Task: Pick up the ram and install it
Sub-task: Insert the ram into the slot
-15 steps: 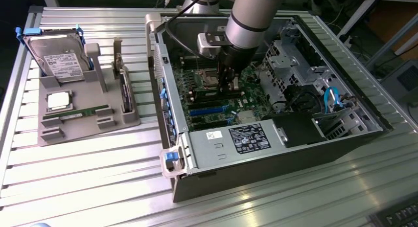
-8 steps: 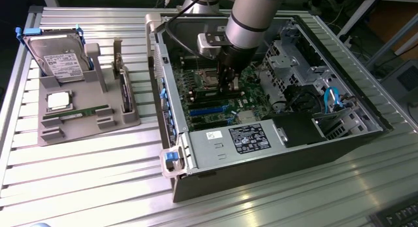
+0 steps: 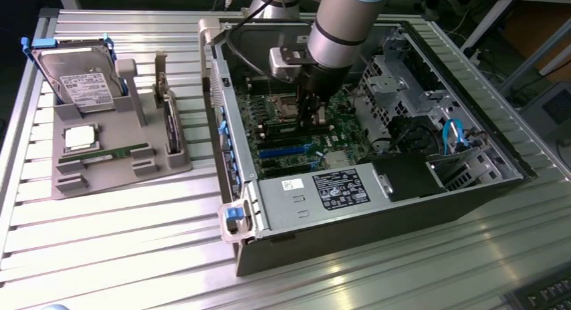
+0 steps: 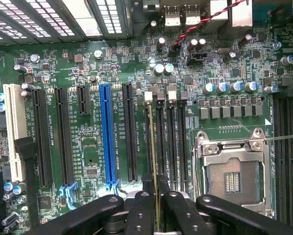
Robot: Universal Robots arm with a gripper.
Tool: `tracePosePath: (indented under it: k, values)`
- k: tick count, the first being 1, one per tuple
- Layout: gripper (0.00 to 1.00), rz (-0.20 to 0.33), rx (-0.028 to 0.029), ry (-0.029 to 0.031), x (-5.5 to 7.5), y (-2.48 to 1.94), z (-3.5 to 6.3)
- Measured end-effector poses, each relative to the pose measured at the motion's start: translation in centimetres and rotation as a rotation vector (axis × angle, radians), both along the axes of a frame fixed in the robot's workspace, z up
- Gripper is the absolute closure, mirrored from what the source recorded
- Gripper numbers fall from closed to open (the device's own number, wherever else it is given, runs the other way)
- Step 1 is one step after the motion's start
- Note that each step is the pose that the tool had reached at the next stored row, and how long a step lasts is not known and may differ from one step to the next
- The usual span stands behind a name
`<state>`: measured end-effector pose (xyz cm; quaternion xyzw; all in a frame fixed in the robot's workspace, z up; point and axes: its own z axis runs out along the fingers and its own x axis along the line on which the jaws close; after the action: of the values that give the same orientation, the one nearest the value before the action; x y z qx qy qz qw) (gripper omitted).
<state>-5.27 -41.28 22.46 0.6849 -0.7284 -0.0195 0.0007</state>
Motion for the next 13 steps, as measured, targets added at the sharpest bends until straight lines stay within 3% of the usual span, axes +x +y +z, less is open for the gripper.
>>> tracePosePath:
  k: [13]
  values:
    - [0.86, -0.008, 0.0002, -0.0001, -0.2, 0.0, -0.51]
